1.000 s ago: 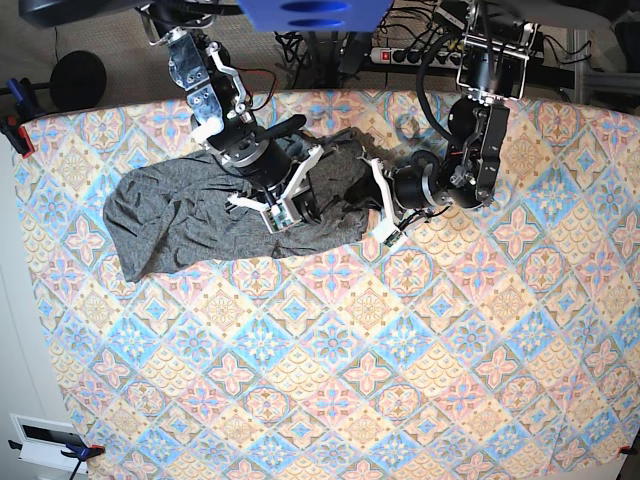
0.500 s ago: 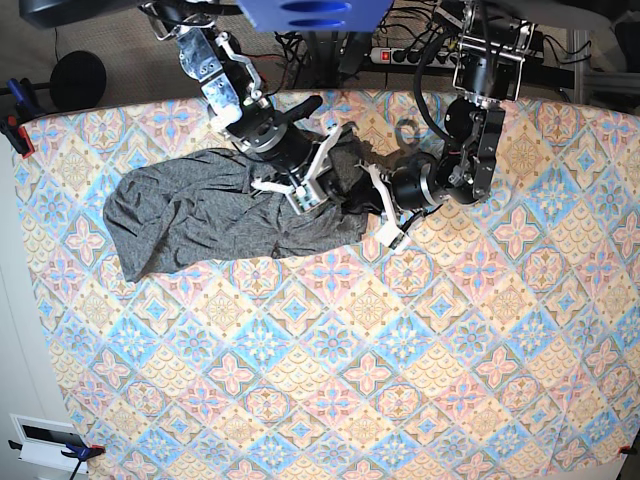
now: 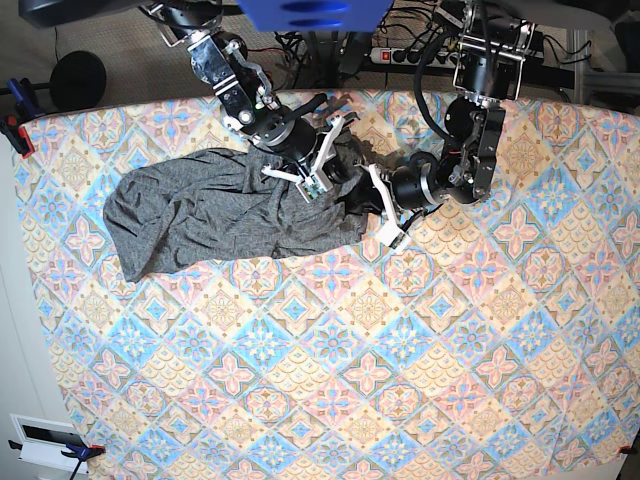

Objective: Layout the t-shirt on the table in an organized manner, then fold the t-shirt properly

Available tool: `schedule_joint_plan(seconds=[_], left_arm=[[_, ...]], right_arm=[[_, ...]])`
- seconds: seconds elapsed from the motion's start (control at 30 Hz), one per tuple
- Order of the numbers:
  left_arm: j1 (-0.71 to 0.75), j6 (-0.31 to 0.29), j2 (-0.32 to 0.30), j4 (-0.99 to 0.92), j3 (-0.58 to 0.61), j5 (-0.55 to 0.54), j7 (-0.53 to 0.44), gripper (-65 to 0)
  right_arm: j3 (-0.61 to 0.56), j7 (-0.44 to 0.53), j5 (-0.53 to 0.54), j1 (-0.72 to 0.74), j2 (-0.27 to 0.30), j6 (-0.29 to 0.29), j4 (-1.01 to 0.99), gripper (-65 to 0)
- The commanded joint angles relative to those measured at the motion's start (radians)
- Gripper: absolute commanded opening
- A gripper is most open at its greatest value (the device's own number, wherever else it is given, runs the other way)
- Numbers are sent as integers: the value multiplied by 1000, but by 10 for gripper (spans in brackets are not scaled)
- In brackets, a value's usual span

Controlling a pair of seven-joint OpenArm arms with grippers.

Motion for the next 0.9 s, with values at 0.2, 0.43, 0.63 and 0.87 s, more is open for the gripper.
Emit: schedule_joint_plan(seconds=[0.2, 0.43, 0.63, 0.87], left_arm=[[-5, 2, 0, 7, 3, 136, 13, -650], [-5, 2, 0, 7, -3, 143, 10, -650], [-5, 2, 0, 7, -3, 145, -13, -650], [-5, 2, -3, 7, -3, 145, -13, -650]], right_arm=[[131, -74, -14, -12, -26, -11, 23, -650], [284, -117, -14, -12, -75, -11, 147, -650], [378, -117, -14, -12, -102, -11, 216, -650], [517, -117, -14, -41, -136, -11, 235, -650]])
